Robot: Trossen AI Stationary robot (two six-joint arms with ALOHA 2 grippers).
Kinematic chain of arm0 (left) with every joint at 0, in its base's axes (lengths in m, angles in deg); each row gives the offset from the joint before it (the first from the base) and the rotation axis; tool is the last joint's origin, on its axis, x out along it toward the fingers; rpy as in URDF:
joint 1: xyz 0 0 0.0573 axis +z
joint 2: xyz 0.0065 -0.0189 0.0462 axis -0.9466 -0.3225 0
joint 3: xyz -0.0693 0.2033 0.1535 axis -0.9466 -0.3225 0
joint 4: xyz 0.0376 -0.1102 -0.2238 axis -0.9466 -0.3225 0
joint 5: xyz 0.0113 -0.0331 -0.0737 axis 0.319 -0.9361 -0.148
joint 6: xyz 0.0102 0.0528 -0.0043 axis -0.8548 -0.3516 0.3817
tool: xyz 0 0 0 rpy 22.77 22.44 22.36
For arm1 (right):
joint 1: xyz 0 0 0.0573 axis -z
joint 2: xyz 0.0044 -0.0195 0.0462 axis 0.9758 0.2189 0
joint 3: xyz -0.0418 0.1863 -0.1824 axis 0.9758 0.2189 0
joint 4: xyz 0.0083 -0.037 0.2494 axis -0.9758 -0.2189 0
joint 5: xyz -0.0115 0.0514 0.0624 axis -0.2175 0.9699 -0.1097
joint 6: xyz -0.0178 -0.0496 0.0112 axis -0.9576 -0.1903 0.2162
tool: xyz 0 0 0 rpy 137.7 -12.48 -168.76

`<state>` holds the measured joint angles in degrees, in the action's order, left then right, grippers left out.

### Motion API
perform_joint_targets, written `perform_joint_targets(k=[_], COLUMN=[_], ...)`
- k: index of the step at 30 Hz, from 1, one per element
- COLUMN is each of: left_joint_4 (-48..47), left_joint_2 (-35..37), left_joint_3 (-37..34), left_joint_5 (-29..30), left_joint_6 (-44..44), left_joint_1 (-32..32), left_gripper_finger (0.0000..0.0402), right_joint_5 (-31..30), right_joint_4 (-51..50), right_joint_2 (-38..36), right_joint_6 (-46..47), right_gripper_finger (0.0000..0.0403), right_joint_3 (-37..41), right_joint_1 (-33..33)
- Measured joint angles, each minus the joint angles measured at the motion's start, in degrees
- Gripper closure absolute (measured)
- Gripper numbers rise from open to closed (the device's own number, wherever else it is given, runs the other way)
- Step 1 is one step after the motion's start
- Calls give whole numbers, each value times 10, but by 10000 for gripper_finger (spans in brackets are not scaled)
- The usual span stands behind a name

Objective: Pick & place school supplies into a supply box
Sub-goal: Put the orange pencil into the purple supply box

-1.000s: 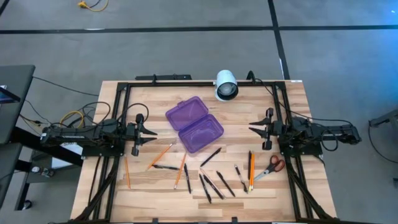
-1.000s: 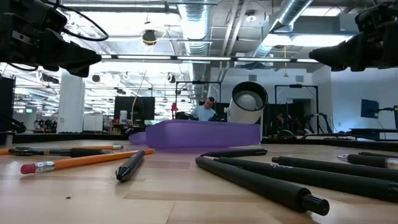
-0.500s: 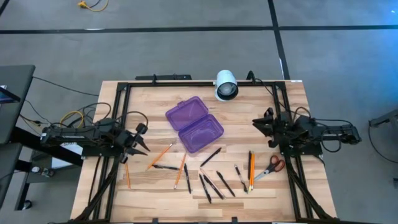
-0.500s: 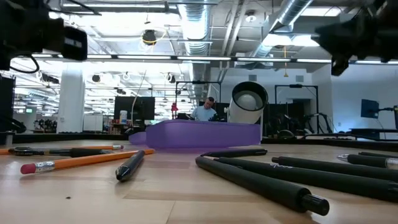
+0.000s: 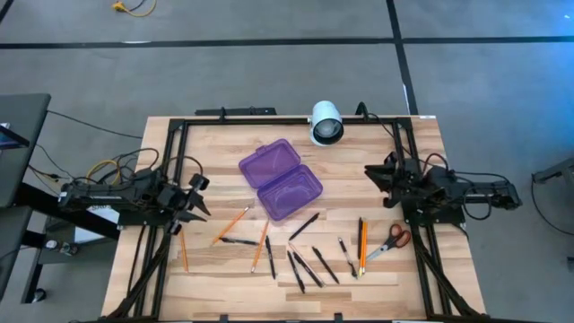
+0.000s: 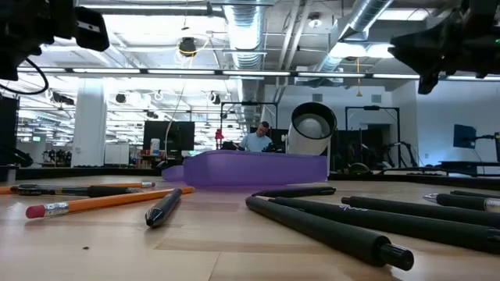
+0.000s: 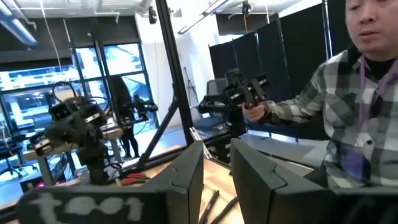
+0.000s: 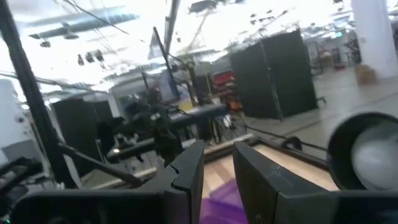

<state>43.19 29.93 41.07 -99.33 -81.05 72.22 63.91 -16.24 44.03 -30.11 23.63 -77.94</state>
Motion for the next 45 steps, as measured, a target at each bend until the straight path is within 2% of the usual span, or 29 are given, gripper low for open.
perform_joint_targets(k=[2,4,8,10,11,15,19,24,26,30,32,35,37,40,42,45], left_joint_4=[-7,1,27,24,22,14,14,22,29,29,29,-40,-142,-306,-400,-492], left_joint_2=[0,0,0,0,0,0,-27,-129,-186,-284,-321,-361,-387,-437,-477,-541], left_joint_3=[0,0,0,0,0,0,0,31,69,163,206,272,316,376,409,441], left_joint_5=[-8,28,247,316,330,304,283,305,308,310,311,363,426,511,531,509], left_joint_6=[-7,-6,6,21,28,29,62,62,19,-152,-200,-203,-182,-93,-7,110], left_joint_1=[0,0,0,0,0,0,0,-3,-8,-13,-15,-14,-13,-13,-13,-17], left_gripper_finger=[329,329,329,329,329,329,329,329,329,329,329,329,329,329,329,329], right_joint_5=[0,1,14,16,16,25,47,46,46,46,46,46,46,45,42,25], right_joint_4=[-8,-9,28,46,61,112,125,164,208,296,322,320,311,302,299,299], right_joint_2=[2,8,26,40,49,86,126,177,205,255,273,292,302,318,326,334], right_joint_6=[11,12,-34,-71,-89,-153,-171,-205,-221,-244,-246,-243,-229,-218,-219,-221], right_gripper_finger=[321,321,321,321,321,321,321,321,321,321,321,321,321,321,321,321], right_joint_3=[0,0,-2,-7,-12,-29,-53,-62,-63,-63,-64,-64,-64,-64,-64,-64], right_joint_1=[0,0,-1,-2,-1,-1,-4,-12,-11,-8,-8,-11,-13,-13,-11,-5])
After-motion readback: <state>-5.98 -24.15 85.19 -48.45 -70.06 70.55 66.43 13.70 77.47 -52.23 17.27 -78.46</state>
